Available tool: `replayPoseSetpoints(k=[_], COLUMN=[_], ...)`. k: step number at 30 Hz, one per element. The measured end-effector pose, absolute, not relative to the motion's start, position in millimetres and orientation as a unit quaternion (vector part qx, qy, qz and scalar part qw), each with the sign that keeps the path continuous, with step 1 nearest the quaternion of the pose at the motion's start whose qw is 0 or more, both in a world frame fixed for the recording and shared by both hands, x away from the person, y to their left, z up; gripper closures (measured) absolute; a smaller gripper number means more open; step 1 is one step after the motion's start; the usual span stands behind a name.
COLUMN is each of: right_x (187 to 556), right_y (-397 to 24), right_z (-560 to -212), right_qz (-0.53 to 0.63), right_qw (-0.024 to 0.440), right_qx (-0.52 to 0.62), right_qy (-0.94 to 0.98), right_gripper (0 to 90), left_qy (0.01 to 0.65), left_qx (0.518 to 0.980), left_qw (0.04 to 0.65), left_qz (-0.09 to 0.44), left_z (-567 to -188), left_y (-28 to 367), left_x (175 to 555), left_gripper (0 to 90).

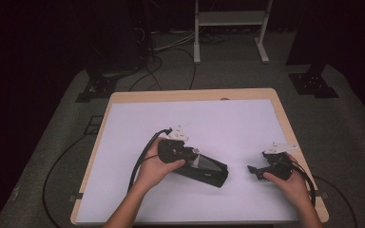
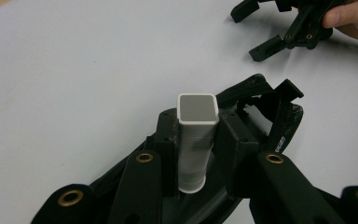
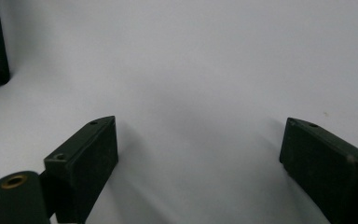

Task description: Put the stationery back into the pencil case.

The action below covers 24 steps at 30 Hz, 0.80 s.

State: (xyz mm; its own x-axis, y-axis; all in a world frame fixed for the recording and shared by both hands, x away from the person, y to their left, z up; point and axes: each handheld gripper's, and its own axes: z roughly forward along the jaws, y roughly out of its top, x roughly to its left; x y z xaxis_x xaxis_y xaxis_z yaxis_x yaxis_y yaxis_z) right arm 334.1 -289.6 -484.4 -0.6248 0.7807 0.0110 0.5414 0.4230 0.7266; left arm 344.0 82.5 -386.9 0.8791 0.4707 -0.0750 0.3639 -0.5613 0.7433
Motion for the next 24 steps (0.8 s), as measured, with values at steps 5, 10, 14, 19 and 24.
replayPoseSetpoints(k=[5, 10, 14, 19, 24], right_x=[334.1, 334.1, 334.0, 334.0, 334.1], right_y=[-289.6, -289.7, -289.6, -289.6, -289.7], right_z=[-484.4, -484.4, -484.4, -484.4, -484.4], right_qz=[0.359, 0.359, 0.359, 0.359, 0.359], right_qw=[0.167, 0.167, 0.167, 0.167, 0.166], right_qx=[0.4, 0.4, 0.4, 0.4, 0.4], right_qy=[0.827, 0.827, 0.827, 0.827, 0.827], right_gripper=[10.3, 10.3, 10.3, 10.3, 10.2], left_qy=[0.239, 0.241, 0.244, 0.252, 0.26], left_qx=[0.884, 0.88, 0.878, 0.874, 0.867], left_qw=[0.397, 0.406, 0.407, 0.412, 0.419], left_qz=[0.061, 0.055, 0.056, 0.06, 0.069], left_z=[-392.0, -391.8, -389.6, -385.0, -381.6], left_y=[85.7, 87.2, 90.6, 99.9, 111.5], left_x=[341.4, 339.3, 336.4, 329.9, 325.7], left_gripper=[70.7, 68.0, 64.0, 58.2, 54.8])
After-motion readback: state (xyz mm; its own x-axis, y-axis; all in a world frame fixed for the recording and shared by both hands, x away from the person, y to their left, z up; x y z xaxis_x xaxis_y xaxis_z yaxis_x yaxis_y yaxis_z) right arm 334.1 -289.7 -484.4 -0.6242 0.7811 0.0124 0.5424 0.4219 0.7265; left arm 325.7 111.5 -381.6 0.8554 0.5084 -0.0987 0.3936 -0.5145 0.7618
